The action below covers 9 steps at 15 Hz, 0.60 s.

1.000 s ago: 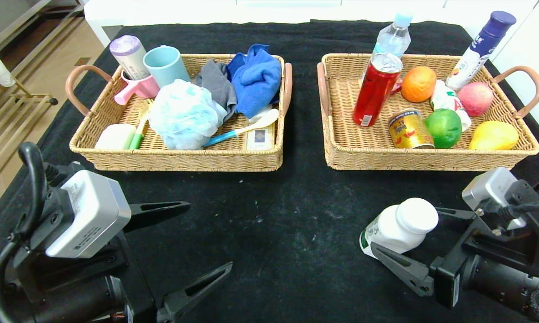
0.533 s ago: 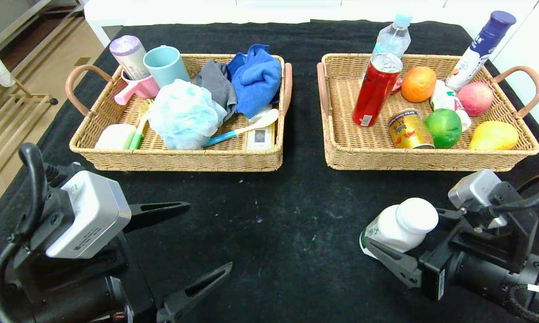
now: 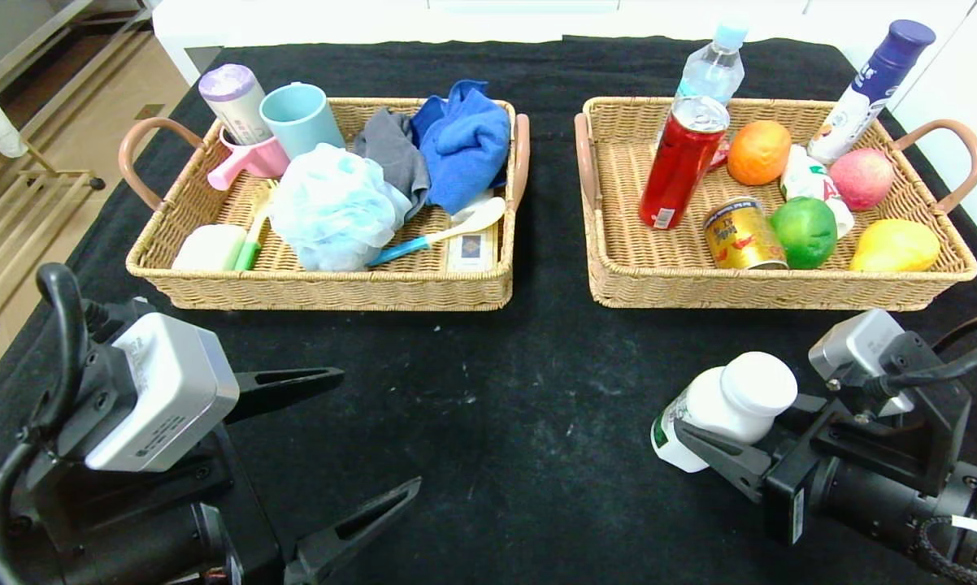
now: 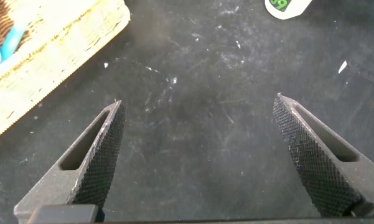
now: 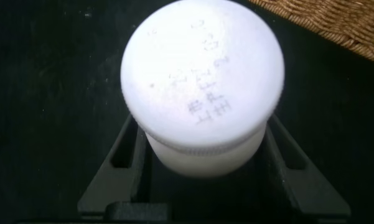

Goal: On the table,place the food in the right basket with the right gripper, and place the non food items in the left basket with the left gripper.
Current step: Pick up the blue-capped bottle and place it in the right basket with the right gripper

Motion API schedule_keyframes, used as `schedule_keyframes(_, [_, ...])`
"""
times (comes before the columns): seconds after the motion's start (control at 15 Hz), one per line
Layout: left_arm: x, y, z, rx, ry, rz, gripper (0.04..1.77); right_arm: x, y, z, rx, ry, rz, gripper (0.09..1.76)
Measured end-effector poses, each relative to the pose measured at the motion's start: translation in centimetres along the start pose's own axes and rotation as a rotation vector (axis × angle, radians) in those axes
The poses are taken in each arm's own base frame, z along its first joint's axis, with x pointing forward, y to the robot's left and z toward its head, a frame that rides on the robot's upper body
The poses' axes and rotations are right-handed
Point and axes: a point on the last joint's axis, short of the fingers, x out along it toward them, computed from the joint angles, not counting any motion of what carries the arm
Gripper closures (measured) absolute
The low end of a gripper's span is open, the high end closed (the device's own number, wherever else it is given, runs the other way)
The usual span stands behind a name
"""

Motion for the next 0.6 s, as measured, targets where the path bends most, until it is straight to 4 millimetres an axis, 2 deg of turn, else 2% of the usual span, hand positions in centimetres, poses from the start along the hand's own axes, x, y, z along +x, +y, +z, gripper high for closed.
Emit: schedule_keyframes(0.6, [-0.02,-0.03,-0.04,0.002,-0.001,-0.001,0.09,-0.62,-0.05,0.48,0.002,-0.024,0.0,0.88])
